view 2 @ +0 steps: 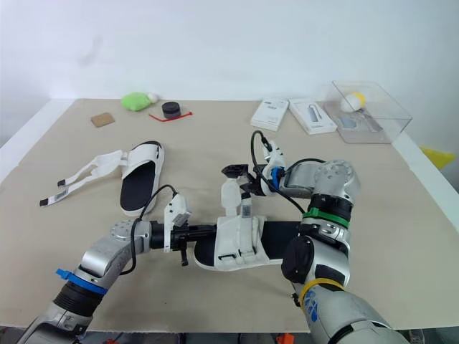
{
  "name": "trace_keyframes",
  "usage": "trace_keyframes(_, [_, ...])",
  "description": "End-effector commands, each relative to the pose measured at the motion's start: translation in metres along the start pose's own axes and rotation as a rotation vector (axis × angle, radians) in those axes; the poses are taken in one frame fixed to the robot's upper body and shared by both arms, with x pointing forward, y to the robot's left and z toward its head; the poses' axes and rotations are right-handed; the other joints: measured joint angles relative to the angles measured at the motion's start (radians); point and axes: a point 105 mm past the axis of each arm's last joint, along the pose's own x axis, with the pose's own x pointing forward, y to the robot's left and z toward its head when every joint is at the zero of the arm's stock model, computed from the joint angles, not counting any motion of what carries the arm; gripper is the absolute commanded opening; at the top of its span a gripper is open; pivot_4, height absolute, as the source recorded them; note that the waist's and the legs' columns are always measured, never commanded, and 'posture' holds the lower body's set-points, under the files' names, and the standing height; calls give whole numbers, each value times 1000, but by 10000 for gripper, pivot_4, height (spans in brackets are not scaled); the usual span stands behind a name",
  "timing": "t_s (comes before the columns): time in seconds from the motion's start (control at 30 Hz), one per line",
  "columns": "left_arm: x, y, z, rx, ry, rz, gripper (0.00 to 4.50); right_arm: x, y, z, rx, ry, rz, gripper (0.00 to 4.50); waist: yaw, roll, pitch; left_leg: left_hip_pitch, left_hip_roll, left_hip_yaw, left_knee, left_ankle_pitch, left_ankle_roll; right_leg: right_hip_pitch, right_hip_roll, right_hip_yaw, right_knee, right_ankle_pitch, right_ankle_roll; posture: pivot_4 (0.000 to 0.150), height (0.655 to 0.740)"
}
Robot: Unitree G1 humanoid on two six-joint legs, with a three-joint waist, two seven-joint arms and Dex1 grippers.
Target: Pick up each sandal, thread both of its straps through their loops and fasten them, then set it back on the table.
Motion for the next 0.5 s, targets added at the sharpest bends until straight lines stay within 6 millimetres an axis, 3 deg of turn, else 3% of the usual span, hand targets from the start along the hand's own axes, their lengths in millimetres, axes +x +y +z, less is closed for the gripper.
trace_keyframes(0.03, [-1, 4, -22, -53, 78, 39, 0, 7, 12, 13, 6, -50, 35, 44727, -3, 0, 0, 0, 0, 0, 0, 0, 0, 0, 0, 0, 0, 0, 0, 1500, 7400])
trace_keyframes(0.13, [-1, 4, -23, -51, 81, 39, 0, 15, 13, 18, 11, -66, 34, 44727, -5, 0, 0, -1, 0, 0, 0, 2, 3, -1, 0, 0, 0, 0, 0, 1500, 7400])
trace_keyframes(0.17, [-1, 4, -23, -51, 81, 40, 0, 18, 14, 22, 14, -88, 35, 42305, -5, 0, 0, -1, 0, 0, 0, 2, 3, -1, 0, 0, 0, 0, 0, 1500, 7400])
trace_keyframes(0.23, [-2, 4, -23, -50, 83, 41, 0, 24, 15, 26, 20, -115, 38, 35762, -6, 0, 0, -1, 0, 0, 0, 2, 4, -1, 1, 0, 0, 1, 0, 1500, 7400])
trace_keyframes(0.43, [-3, 3, -24, -49, 86, 42, 0, 32, 26, 24, -14, -87, 75, 5018, -6, 0, 0, -2, 0, 0, 0, 2, 4, -1, 1, 0, 0, 2, -1, 1500, 7400])
trace_keyframes(0.47, [-3, 4, -24, -49, 87, 43, 0, 31, 28, 24, -28, -87, 81, 1996, -6, 0, 0, -2, 0, 0, 0, 2, 4, -1, 1, 0, 0, 2, -1, 1500, 7400])
trace_keyframes(0.5, [-3, 4, -24, -49, 88, 43, 0, 30, 32, 25, -64, -89, 92, 1996, -6, 0, 0, -2, 0, 0, 0, 2, 4, -1, 1, 0, 0, 2, -1, 1500, 7400])
